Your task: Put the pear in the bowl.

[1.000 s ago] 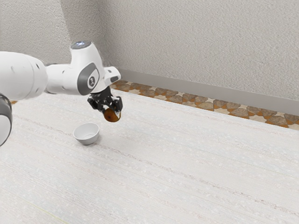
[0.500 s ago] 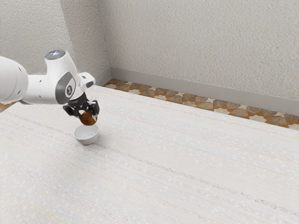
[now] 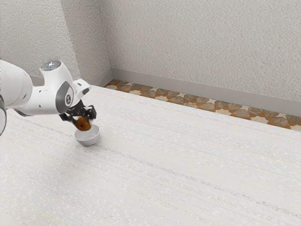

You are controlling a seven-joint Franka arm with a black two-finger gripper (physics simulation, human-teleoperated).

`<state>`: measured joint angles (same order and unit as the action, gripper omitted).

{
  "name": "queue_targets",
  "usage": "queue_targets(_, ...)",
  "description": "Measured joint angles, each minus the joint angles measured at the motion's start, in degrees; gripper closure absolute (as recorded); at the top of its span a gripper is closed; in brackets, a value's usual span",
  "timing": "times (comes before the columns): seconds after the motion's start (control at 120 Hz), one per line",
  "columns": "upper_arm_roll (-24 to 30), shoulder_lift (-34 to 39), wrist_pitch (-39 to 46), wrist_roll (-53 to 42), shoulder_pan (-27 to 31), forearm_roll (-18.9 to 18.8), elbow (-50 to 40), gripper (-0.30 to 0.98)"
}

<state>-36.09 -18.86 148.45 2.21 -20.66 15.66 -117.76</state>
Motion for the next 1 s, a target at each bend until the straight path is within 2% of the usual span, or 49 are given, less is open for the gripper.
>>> queue_targets(0.242,0.54,0.10,1.03,-2.35,0.13,1.81,0.07,0.07)
queue_targets(0.358,-0.04,4.00,-1.83,-3.22,-2.66,1.33,1.34,0.04)
queue_targets(0.708,1.01,7.79,-28.77,-5.00,-11.90,-13.96,25.94,0.01)
queue_targets(0.867,1.44,8.79,-39.61,-5.44,-12.66,-16.52,32.83,0.00)
queue_targets(1.0,1.46,8.73,-45.32,-5.72,-13.14,-17.10,34.20,0.00)
